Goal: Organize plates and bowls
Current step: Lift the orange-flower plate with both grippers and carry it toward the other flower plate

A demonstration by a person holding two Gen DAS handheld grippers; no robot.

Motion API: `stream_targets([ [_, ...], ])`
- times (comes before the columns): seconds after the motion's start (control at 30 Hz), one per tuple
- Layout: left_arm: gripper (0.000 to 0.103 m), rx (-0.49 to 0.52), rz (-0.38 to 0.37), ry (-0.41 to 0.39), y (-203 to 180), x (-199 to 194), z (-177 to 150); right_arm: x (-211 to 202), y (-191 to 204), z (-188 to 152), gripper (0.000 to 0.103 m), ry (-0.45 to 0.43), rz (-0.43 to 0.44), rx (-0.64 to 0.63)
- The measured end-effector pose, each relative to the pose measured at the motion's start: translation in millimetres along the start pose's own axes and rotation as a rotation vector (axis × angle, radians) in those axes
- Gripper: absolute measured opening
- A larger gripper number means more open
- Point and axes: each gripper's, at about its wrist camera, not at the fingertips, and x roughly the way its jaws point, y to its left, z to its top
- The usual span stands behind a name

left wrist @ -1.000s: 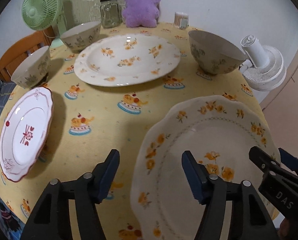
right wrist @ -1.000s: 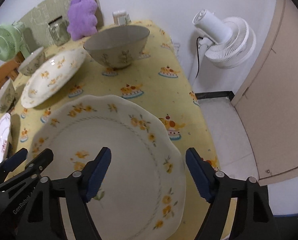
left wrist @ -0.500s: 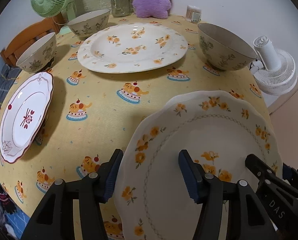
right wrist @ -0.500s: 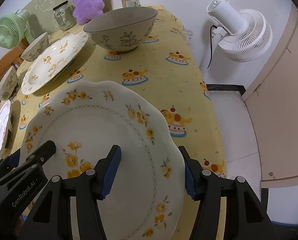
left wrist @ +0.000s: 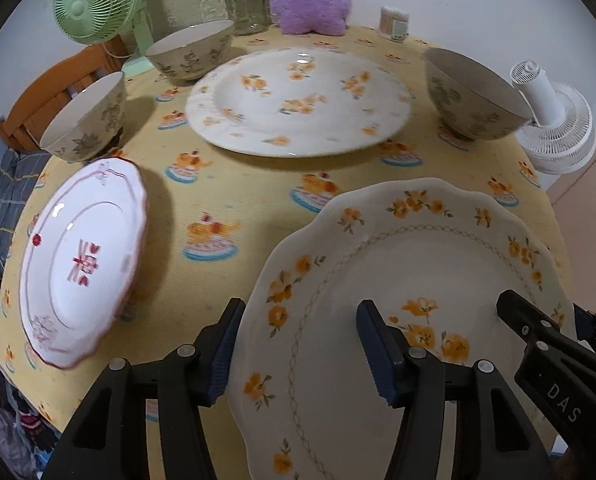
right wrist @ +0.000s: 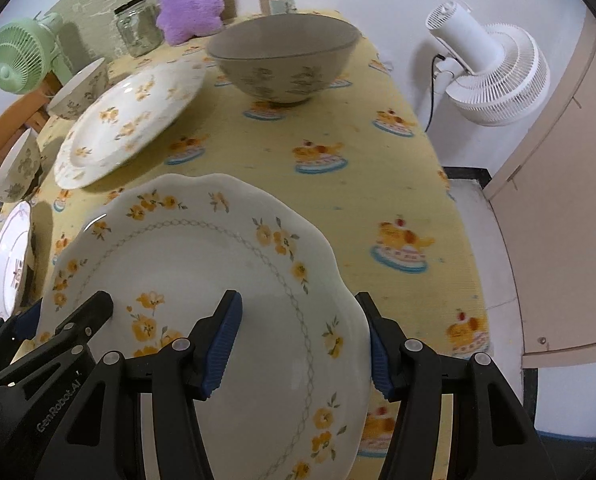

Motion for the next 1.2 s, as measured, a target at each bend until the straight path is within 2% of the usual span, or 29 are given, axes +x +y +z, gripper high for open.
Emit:
stream_targets([
  [0.37, 0.058, 0.018, -0.013, 0.001, 40, 6, 7, 3, 48, 3, 0.061, 0.0, -0.023, 0.007],
  [0.67, 0.059, 0.024, -0.026, 0.004, 46, 9, 10, 9, 55, 2, 0.061, 0.015, -0.042, 0.026],
  [0.9, 0.06, 0.003, -0.056, 0.029, 49, 12, 10, 11, 51, 2, 0.063, 0.035, -0.019, 0.034],
  [0.97, 0.062, 0.008, -0.06, 0.0, 49, 6, 12, 12, 51, 2, 0.063, 0.042, -0.008, 0.03],
  [1.07, 0.075, 0.054, -0.076, -0.047, 42, -6, 15, 8, 53, 3, 0.067, 0.032, -0.013, 0.019],
  [1.2, 0.078, 0.06, -0.071, -0.068, 46, -14, 22, -12, 58, 9, 0.071, -0.047, -0.039, -0.008],
])
